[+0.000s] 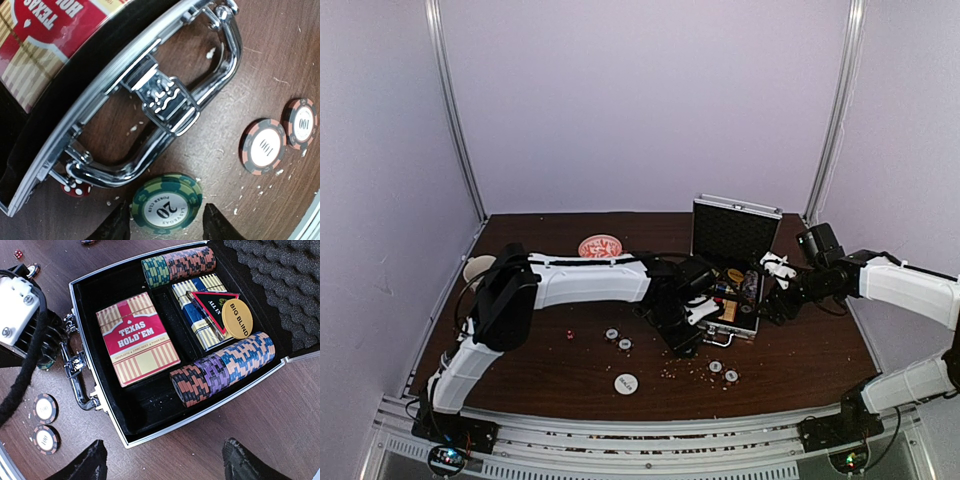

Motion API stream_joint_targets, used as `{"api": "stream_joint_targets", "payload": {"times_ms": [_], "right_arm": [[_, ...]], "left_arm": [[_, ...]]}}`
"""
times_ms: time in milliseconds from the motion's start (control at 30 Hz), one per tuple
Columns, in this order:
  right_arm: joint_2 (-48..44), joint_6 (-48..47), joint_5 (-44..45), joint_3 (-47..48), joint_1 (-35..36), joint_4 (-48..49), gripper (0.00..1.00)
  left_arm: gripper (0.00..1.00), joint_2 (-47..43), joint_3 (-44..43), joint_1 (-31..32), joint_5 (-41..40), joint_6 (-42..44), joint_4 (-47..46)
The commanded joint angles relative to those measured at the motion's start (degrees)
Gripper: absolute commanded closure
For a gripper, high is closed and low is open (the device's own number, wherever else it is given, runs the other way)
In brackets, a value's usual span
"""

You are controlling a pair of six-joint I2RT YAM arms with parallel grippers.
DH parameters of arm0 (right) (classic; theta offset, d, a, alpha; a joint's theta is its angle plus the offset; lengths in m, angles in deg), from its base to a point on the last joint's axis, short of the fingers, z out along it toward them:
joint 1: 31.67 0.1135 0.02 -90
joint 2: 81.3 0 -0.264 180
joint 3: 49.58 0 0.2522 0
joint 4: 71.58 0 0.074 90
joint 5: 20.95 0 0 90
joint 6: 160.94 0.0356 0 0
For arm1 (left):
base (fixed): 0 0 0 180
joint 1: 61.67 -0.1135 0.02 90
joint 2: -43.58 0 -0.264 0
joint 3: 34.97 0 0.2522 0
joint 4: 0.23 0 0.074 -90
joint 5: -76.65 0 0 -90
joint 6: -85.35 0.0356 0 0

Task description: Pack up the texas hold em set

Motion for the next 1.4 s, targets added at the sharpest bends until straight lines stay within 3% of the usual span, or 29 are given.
{"api": "stream_joint_targets", "payload": {"times_ms": [0,233,667,1133,1367], "right_arm": [[-1.1,0.0,0.8,-0.3,-0.4,0.5,0.2],[-1.1,0.0,0.8,-0.3,-0.3,0.4,0.2],[-0.5,-0.1,0.9,-0.3,-0.4,0.4,0.2],[0.2,-0.4,1.3,-0.3,-0.4,0.4,0.2],[0.4,-0.4,1.5,-0.3,-0.4,0.4,0.2]], "left_arm": [[0.49,2.1,-2.2,0.3,1.0,1.2,0.1],[0.48,1.6,-1.1,0.5,0.9,0.2,0.1],[0.48,3.8,-1.0,2.6,-8.2,-1.5,3.0],[0.58,6.8,-1.7,3.5,-9.1,-2.6,3.1],[0.69,7.1,-1.2,3.5,-8.5,-2.2,3.8]]}}
